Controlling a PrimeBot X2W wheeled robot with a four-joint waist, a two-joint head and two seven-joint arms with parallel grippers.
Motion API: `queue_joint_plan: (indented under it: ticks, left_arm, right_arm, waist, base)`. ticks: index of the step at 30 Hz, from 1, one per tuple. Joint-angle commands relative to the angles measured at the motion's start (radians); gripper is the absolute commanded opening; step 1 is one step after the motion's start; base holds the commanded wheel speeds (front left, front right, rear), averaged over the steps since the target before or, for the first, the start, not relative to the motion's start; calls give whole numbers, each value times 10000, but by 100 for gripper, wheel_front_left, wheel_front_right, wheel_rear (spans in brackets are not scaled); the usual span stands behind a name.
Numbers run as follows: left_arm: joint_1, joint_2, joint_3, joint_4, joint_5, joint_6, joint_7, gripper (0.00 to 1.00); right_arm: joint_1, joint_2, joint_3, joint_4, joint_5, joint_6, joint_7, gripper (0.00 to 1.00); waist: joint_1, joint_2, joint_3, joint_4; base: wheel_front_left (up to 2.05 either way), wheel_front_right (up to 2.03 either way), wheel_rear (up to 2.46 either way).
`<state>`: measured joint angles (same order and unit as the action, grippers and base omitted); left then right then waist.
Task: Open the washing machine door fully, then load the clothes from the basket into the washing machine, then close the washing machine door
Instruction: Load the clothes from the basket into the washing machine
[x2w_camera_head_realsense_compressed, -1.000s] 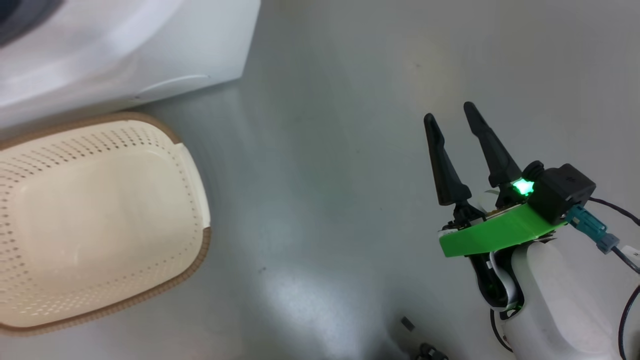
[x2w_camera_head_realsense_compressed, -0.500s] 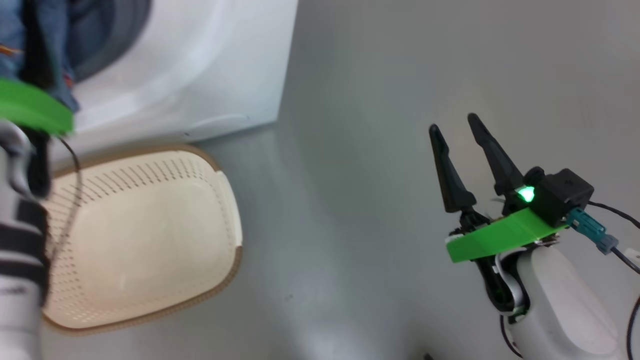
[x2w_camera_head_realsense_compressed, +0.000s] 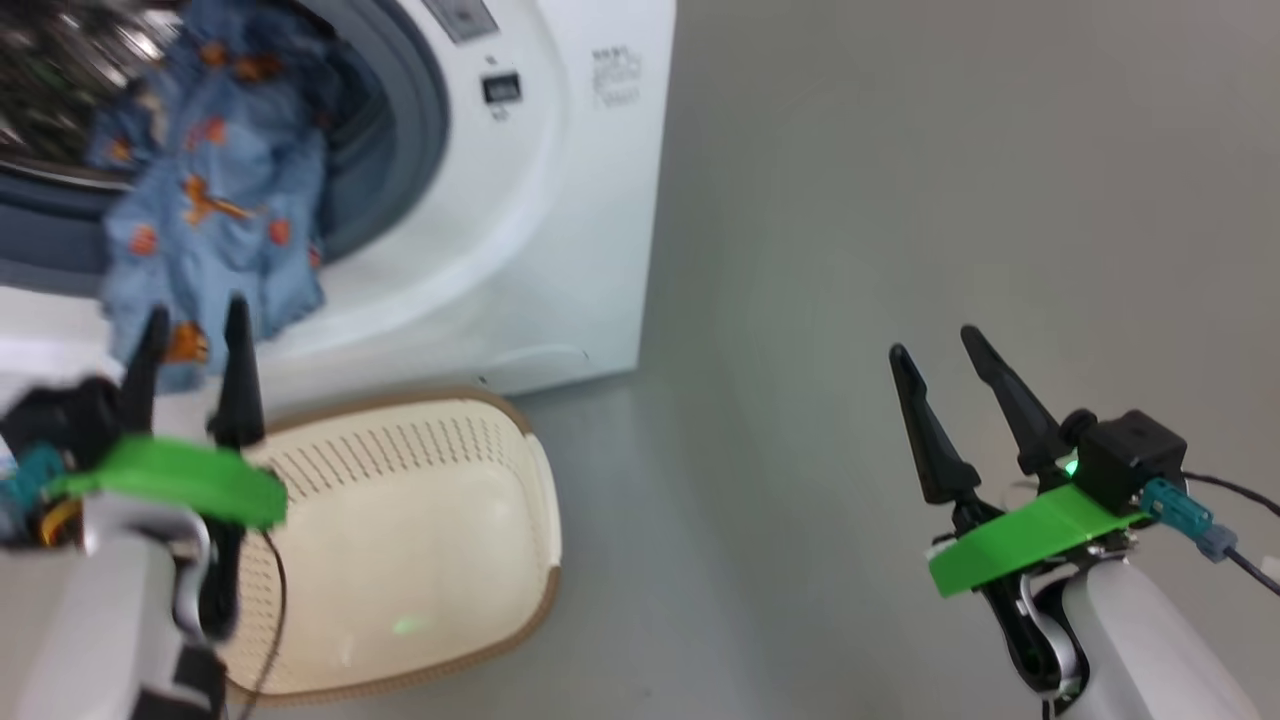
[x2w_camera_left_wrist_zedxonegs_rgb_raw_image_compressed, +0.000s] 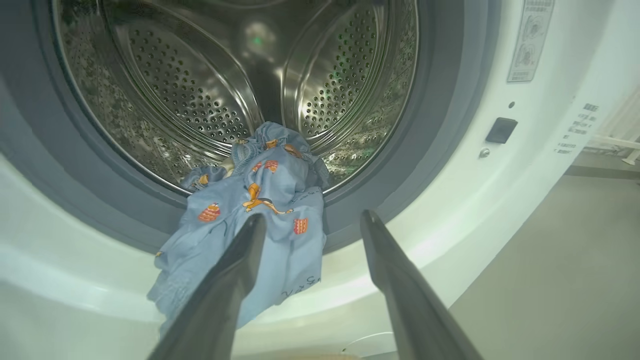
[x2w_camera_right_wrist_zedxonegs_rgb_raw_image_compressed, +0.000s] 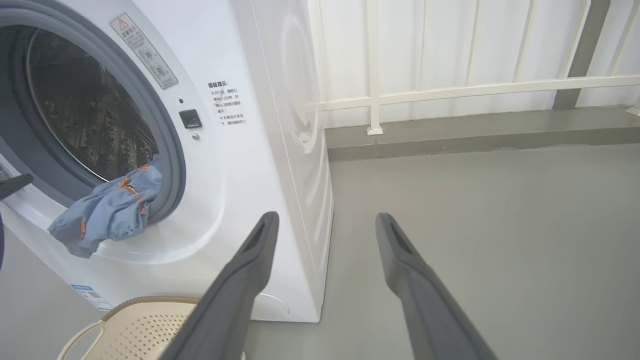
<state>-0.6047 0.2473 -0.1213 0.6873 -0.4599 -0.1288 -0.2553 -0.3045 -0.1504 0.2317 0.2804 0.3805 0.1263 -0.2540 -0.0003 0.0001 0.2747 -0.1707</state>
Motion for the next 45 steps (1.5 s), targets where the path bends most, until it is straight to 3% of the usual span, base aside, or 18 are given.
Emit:
queue_joint_plan:
  ticks: [1, 17, 45]
  left_arm:
    - [258, 281, 380, -394, 92, -18, -64, 100]
    - [3582, -489, 1086, -2643, 547, 86, -64, 100]
    - [4139, -797, 1207, -3555, 578, 282, -64, 100]
  right_arm:
    - [173, -126, 221, -171, 160, 44, -78, 100]
    - [908, -465, 158, -63, 422, 44, -78, 100]
    - [735, -502, 298, -92, 418, 44, -78, 100]
  waist:
    - [3, -1, -1004, 559]
    - [3, -1, -2119, 1150]
    - [3, -1, -1922, 1095]
  base:
    - [0, 0, 0]
    - [0, 0, 0]
    - [0, 0, 0]
